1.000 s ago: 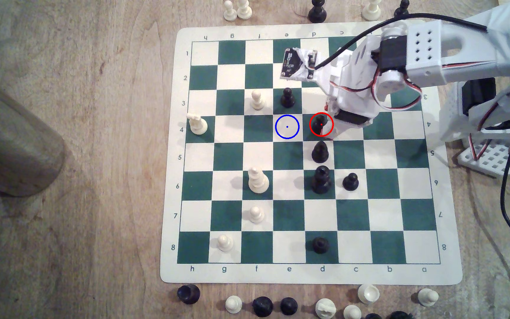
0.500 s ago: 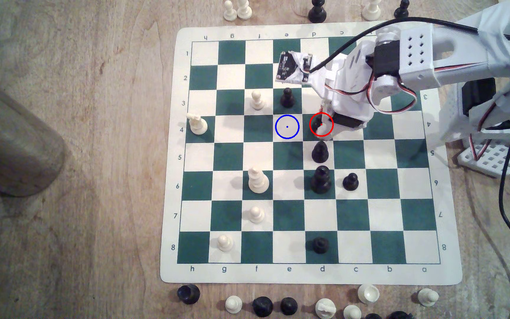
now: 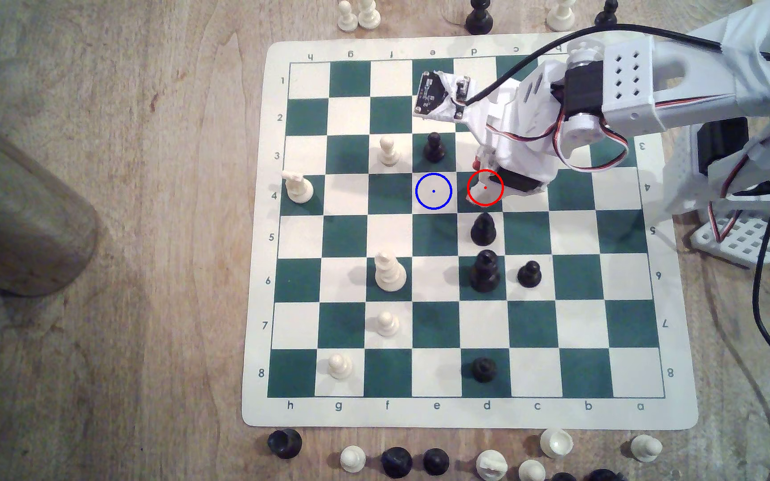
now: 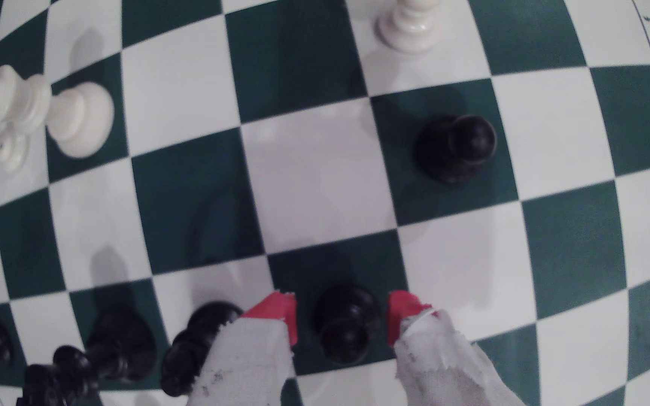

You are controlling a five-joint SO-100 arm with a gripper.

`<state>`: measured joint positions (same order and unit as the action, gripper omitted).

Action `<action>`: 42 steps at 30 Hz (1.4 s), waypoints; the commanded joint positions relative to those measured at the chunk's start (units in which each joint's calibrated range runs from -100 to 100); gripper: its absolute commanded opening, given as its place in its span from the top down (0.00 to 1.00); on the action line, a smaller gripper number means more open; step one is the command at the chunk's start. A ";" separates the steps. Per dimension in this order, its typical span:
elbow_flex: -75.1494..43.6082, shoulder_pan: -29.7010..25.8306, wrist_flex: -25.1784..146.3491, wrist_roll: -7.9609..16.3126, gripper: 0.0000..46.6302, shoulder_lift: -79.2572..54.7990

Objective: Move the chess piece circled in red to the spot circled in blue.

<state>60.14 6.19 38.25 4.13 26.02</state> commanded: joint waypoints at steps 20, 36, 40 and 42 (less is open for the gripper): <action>-1.12 -0.60 1.39 -0.29 0.83 2.08; -8.01 -0.21 12.86 0.24 0.98 10.66; -16.63 0.73 18.18 0.59 0.98 11.34; -20.34 0.73 18.35 0.83 0.98 8.96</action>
<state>50.11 6.71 55.46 4.66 34.39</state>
